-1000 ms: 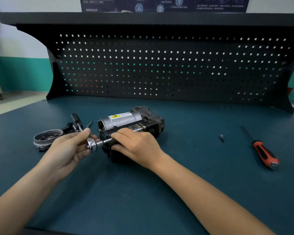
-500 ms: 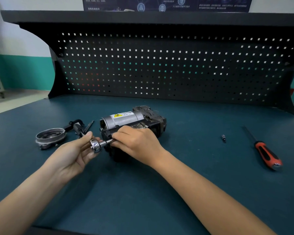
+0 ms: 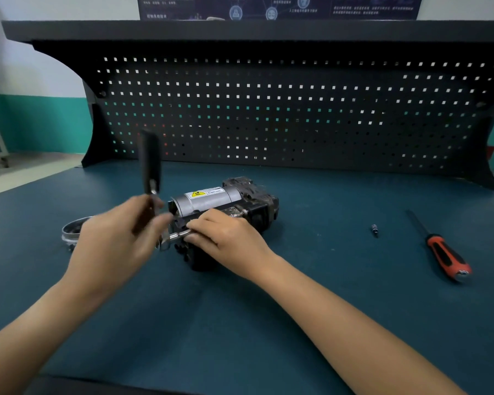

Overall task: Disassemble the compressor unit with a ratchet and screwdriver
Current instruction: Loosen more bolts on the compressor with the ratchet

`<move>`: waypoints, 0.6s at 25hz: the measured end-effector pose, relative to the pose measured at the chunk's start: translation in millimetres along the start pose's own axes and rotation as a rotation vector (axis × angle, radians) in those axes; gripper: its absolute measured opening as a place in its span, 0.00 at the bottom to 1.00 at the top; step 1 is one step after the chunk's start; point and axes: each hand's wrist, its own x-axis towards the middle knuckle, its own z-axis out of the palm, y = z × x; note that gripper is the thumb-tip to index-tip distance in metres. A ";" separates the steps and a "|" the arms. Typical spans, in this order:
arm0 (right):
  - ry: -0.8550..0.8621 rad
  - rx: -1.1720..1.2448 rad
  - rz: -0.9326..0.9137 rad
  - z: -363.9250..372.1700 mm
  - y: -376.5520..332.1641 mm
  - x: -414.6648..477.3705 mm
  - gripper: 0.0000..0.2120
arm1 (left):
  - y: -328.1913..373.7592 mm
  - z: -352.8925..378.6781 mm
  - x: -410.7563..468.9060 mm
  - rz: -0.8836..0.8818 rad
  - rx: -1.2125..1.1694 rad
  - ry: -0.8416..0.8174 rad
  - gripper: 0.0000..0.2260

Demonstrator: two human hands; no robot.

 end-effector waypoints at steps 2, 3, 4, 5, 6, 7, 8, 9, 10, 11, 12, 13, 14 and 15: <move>0.102 -0.037 -0.059 4.6 -3.6 -5.7 0.10 | -1.7 1.2 7.7 -0.365 -0.235 -0.049 0.06; 0.143 -0.060 -0.094 6.7 -3.7 -6.5 0.08 | -4.3 3.5 10.8 -0.546 -0.420 -0.081 0.07; 0.173 -0.079 -0.124 7.4 -3.3 -5.8 0.06 | -6.4 5.8 12.9 -0.702 -0.636 -0.105 0.08; 0.194 -0.102 -0.146 6.6 -2.2 -4.6 0.05 | -7.6 7.0 13.4 -0.822 -0.810 -0.124 0.09; 0.199 -0.131 -0.166 5.1 -0.7 -3.6 0.05 | -8.7 7.9 11.5 -0.884 -0.893 -0.143 0.10; 0.193 -0.169 -0.199 5.0 1.8 -3.5 0.05 | -10.1 8.5 8.0 -0.882 -0.904 -0.166 0.09; 0.178 -0.203 -0.230 5.5 2.8 -3.7 0.05 | -12.4 8.6 4.5 -0.808 -0.853 -0.184 0.07; 0.157 -0.219 -0.248 6.5 3.2 -4.0 0.05 | -13.1 7.3 1.7 -0.670 -0.761 -0.188 0.05; 0.139 -0.212 -0.251 5.8 2.5 -3.3 0.04 | -13.3 4.5 0.0 -0.476 -0.633 -0.175 0.04; 0.131 -0.194 -0.245 4.8 1.7 -1.8 0.04 | -13.8 0.5 -0.9 -0.244 -0.478 -0.162 0.04; 0.128 -0.179 -0.237 3.8 1.0 0.4 0.04 | -14.4 -3.7 -0.9 0.007 -0.328 -0.163 0.05; 0.128 -0.174 -0.229 3.3 0.0 1.5 0.04 | -16.4 -5.8 -1.3 0.265 -0.204 -0.186 0.06; 0.127 -0.158 -0.221 3.1 -1.4 2.1 0.05 | -18.8 -5.5 -3.4 0.471 -0.100 -0.210 0.07; 0.115 -0.129 -0.213 3.6 -2.0 1.6 0.08 | -19.6 -3.0 -7.2 0.561 -0.046 -0.216 0.07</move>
